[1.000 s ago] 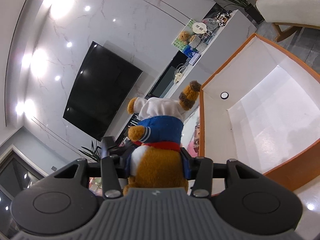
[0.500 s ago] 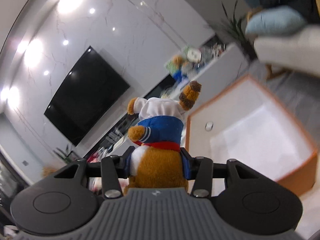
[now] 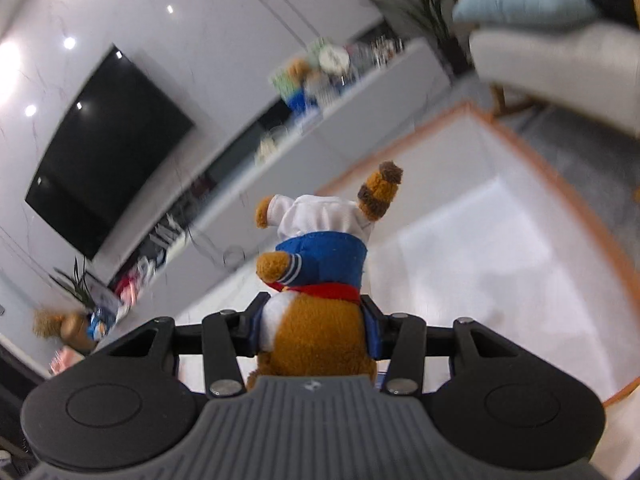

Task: Organize objects
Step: 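Lower the duck into the orange box and open the right gripper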

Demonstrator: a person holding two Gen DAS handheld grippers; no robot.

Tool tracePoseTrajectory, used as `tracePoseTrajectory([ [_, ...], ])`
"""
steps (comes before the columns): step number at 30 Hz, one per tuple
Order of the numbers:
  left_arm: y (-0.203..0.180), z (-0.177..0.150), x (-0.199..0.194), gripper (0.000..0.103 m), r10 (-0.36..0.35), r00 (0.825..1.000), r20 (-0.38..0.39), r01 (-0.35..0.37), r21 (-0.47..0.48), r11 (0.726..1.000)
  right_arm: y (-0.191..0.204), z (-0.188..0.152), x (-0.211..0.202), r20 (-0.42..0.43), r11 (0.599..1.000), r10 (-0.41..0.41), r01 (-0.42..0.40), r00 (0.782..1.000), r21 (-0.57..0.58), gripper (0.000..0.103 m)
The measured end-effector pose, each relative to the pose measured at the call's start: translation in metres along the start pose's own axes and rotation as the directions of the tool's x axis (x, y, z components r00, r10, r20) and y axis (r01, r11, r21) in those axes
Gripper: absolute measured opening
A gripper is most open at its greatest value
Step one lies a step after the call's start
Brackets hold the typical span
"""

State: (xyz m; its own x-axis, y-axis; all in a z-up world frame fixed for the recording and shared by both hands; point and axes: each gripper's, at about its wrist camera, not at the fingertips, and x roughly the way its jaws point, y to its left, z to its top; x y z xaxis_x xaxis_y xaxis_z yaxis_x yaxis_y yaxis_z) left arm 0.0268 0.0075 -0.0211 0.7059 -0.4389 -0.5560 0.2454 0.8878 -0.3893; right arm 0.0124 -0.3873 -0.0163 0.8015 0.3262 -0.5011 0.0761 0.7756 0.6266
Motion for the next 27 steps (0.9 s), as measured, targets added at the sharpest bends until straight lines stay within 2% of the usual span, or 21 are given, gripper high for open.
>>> tracePoseTrajectory([
  [3, 0.003, -0.001, 0.007, 0.081, 0.028, 1.000, -0.009, -0.028, 0.034, 0.999, -0.001, -0.012, 0.015, -0.024, 0.996, -0.074, 0.072, 0.997, -0.046, 0.049],
  [6, 0.007, -0.005, 0.008, 0.081, 0.018, 1.000, -0.025, -0.018, 0.016, 1.000, -0.006, -0.012, 0.030, -0.066, 0.989, -0.138, 0.134, 0.988, -0.061, 0.049],
  [14, 0.003, -0.015, 0.003, 0.081, -0.017, 0.999, -0.030, 0.020, 0.082, 0.996, -0.028, -0.014, 0.046, -0.208, 0.994, -0.071, 0.086, 0.976, 0.063, 0.050],
  [18, 0.003, -0.015, 0.000, 0.081, -0.025, 0.999, -0.021, 0.027, 0.088, 0.996, -0.018, -0.022, 0.049, -0.226, 0.990, -0.139, 0.136, 0.964, -0.030, 0.050],
  [20, 0.005, -0.015, 0.001, 0.081, -0.028, 0.999, -0.024, 0.030, 0.073, 0.997, -0.019, -0.022, 0.052, -0.236, 0.990, -0.138, 0.137, 0.962, -0.022, 0.053],
  [24, 0.007, -0.014, -0.001, 0.081, -0.029, 0.999, -0.027, 0.030, 0.051, 0.998, -0.017, -0.019, 0.051, -0.216, 0.982, -0.186, 0.184, 0.959, -0.027, 0.073],
  [27, 0.008, -0.014, -0.002, 0.081, -0.023, 1.000, -0.018, 0.024, 0.052, 0.998, -0.019, -0.018, 0.042, -0.184, 0.985, -0.171, 0.174, 0.968, -0.001, 0.088],
])
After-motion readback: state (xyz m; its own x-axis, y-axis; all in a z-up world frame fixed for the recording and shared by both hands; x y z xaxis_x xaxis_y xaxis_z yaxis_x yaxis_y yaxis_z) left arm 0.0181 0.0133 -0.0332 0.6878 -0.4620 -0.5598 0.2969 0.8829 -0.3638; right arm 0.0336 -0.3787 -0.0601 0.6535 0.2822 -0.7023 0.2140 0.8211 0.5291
